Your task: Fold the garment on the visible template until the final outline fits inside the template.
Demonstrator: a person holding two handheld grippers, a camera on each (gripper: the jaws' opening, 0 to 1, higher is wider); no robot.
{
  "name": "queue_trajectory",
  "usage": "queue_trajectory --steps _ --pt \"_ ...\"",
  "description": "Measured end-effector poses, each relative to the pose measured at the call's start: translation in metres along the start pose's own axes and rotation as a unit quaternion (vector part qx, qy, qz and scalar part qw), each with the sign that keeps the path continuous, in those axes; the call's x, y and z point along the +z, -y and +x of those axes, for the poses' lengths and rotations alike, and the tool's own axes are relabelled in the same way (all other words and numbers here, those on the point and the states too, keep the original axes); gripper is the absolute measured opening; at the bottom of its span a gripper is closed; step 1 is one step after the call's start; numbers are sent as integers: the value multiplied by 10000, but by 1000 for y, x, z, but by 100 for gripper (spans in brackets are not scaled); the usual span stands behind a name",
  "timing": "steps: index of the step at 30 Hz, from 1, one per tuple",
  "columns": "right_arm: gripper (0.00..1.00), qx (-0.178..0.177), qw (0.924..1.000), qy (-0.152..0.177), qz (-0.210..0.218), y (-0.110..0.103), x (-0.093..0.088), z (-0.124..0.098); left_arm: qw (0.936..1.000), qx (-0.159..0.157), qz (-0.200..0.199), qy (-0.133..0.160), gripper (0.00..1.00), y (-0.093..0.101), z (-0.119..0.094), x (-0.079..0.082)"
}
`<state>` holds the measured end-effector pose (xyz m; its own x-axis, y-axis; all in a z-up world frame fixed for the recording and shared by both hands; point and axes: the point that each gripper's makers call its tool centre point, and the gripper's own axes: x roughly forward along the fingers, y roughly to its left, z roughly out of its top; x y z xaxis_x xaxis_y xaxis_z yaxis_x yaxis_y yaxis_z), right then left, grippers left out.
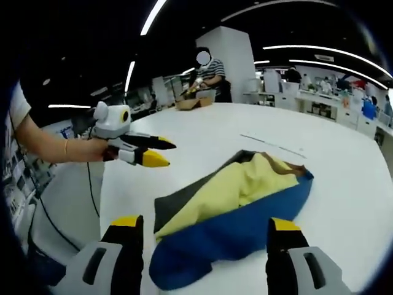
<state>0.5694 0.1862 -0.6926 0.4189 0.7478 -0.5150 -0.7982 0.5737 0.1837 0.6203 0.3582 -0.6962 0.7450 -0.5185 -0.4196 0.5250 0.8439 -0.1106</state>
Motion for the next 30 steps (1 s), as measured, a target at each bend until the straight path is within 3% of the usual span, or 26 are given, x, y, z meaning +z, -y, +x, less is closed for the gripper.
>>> queue_trajectory --steps 6,18,24,30 --pt "77 112 9999 -8 -37 -30 -14 -4 10000 19 -5 -98 48 11 -13 -17" --pt "65 69 9995 -155 249 -56 -50 -5 9988 5 -57 -488 42 29 -22 -60" --pt "43 -97 9989 -352 281 -57 -73 0 9967 -24 -178 -789 37 36 -20 -85" --pt "23 -235 9982 -402 370 -58 -86 4 9958 -61 -323 -855 30 38 -13 -94"
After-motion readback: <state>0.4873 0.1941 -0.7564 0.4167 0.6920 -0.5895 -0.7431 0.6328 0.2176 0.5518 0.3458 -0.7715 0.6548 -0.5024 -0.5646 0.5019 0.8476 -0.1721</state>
